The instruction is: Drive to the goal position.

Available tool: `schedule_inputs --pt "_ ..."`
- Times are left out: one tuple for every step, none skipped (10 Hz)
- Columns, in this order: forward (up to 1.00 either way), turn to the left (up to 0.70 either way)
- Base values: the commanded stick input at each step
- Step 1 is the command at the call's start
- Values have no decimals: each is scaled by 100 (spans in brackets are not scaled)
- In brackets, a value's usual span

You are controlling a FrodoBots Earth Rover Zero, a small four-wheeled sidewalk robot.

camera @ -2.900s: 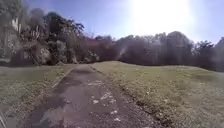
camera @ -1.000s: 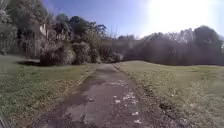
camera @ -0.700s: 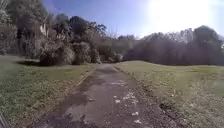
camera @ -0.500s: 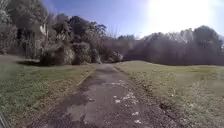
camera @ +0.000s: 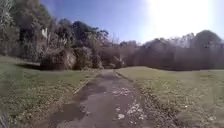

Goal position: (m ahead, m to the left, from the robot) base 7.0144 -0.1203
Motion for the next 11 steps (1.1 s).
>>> schedule_inputs --pt "85 0" --pt "85 0" --pt "85 0" --pt "85 0" --pt "85 0" --pt "85 13" --pt "85 27" --pt "85 27" --pt "85 14" --pt "85 0" --pt "85 0"
